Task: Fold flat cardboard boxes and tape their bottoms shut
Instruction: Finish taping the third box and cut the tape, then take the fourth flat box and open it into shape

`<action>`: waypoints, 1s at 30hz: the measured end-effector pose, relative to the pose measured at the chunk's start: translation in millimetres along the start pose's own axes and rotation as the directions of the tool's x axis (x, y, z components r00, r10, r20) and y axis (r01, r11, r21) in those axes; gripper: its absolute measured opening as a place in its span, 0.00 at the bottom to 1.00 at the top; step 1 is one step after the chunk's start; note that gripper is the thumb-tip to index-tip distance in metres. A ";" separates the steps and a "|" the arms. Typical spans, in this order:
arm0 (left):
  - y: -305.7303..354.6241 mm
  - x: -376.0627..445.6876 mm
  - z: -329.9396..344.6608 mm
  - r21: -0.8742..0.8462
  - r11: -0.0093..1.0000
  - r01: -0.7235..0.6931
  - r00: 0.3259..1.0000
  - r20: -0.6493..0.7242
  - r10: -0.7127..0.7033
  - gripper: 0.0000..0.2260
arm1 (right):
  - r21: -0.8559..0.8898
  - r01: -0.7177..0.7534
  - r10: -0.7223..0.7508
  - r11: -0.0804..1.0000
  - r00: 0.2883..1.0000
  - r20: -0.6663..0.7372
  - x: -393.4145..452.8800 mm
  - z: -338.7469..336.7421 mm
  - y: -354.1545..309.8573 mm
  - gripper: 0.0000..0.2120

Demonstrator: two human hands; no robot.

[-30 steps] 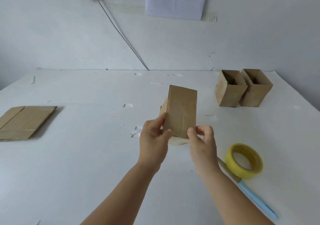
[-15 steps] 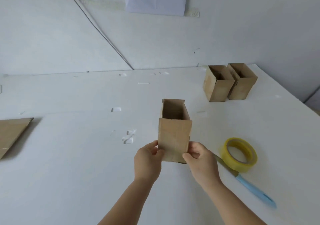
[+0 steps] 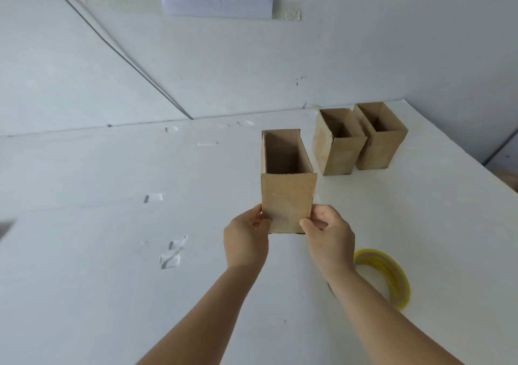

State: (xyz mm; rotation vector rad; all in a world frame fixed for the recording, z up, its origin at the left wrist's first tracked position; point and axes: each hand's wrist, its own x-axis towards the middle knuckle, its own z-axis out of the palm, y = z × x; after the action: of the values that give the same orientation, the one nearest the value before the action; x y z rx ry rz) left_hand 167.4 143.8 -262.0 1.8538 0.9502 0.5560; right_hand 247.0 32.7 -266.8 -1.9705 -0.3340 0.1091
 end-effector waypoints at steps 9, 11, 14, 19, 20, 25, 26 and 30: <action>30.2 89.5 63.8 0.056 0.998 -0.025 0.998 -0.054 0.028 0.10 | 0.019 0.012 -0.011 1.000 0.998 -0.055 106.5 11.6 17.9 0.09; 27.7 102.7 74.7 0.078 0.996 -0.042 0.998 -0.038 0.045 0.10 | 0.001 0.034 -0.034 0.999 0.998 -0.053 121.3 16.9 22.7 0.11; 22.6 116.1 88.0 0.129 0.990 -0.064 0.998 0.023 0.062 0.12 | -0.051 0.052 -0.054 0.997 0.998 -0.024 136.0 24.7 30.6 0.16; 15.6 127.2 104.1 0.162 0.983 -0.082 0.990 0.126 0.062 0.15 | -0.114 0.004 0.004 0.993 0.997 0.072 149.7 31.2 42.4 0.21; 14.8 128.7 106.1 0.179 0.979 -0.092 0.988 0.140 0.068 0.15 | -0.124 0.005 0.006 0.992 0.996 0.087 150.8 31.9 43.3 0.22; 12.6 132.4 108.4 0.271 0.954 -0.130 0.976 0.207 0.074 0.22 | -0.199 0.027 -0.001 0.980 0.991 0.131 153.9 33.4 43.3 0.26; 13.5 132.3 107.7 0.295 0.945 -0.139 0.972 0.222 0.074 0.23 | -0.219 0.033 -0.002 0.975 0.990 0.140 154.3 33.3 42.6 0.26; 19.1 127.1 99.8 0.457 0.868 -0.194 0.956 0.288 0.062 0.25 | -0.325 0.076 0.003 0.943 0.972 0.235 152.1 29.1 40.7 0.30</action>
State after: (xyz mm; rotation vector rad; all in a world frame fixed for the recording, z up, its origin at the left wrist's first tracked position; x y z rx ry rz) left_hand 321.3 187.1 -292.7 2.3830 0.8344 0.1378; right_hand 393.3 85.9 -304.2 -2.2906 -0.5730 0.2763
